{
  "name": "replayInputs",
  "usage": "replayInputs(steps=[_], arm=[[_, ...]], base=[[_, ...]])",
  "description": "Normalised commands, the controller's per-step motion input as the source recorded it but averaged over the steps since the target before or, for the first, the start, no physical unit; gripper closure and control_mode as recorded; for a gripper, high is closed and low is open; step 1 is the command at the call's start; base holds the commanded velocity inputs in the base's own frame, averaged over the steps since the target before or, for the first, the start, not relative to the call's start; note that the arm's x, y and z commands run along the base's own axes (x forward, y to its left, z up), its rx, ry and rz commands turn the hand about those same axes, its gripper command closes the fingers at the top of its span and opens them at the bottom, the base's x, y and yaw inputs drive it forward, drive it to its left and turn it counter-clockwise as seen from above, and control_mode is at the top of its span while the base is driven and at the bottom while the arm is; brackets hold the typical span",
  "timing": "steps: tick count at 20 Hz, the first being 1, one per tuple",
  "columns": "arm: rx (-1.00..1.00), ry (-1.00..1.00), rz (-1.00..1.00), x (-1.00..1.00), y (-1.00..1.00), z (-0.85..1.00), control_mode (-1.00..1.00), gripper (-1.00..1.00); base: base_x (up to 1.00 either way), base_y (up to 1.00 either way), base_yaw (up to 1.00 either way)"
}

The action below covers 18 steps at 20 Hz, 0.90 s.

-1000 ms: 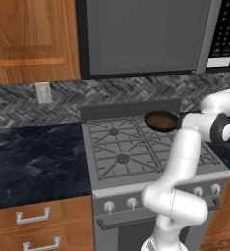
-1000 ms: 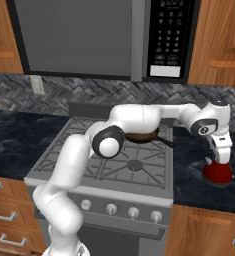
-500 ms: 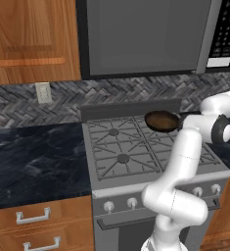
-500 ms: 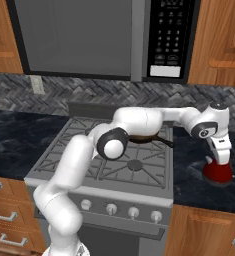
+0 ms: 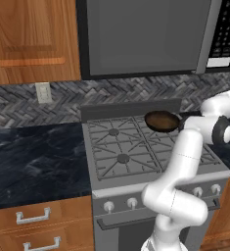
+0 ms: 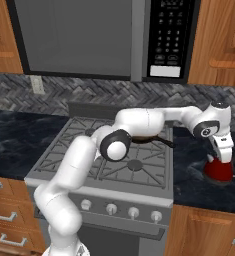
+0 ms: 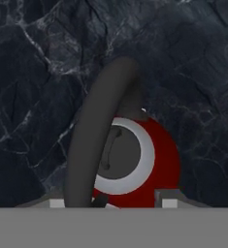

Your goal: Pick the kettle from the counter and place it on a stove burner. Then turn the burner on.

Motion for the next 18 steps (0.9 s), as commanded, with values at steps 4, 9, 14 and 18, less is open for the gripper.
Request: replayInputs(steps=[4,9,14,18], arm=[[0.00,0.00,0.00,0.00,-0.04,-0.31,-1.00,1.00],[0.00,0.00,0.00,0.00,0.00,-0.03,-1.00,1.00],[0.00,0.00,0.00,-0.11,0.00,0.03,-1.00,1.00],[0.00,-0.07,0.00,-0.38,0.00,0.27,-1.00,1.00]], base=[[0.00,0.00,0.00],[0.00,0.00,0.00],[0.00,0.00,0.00],[0.00,0.00,0.00]])
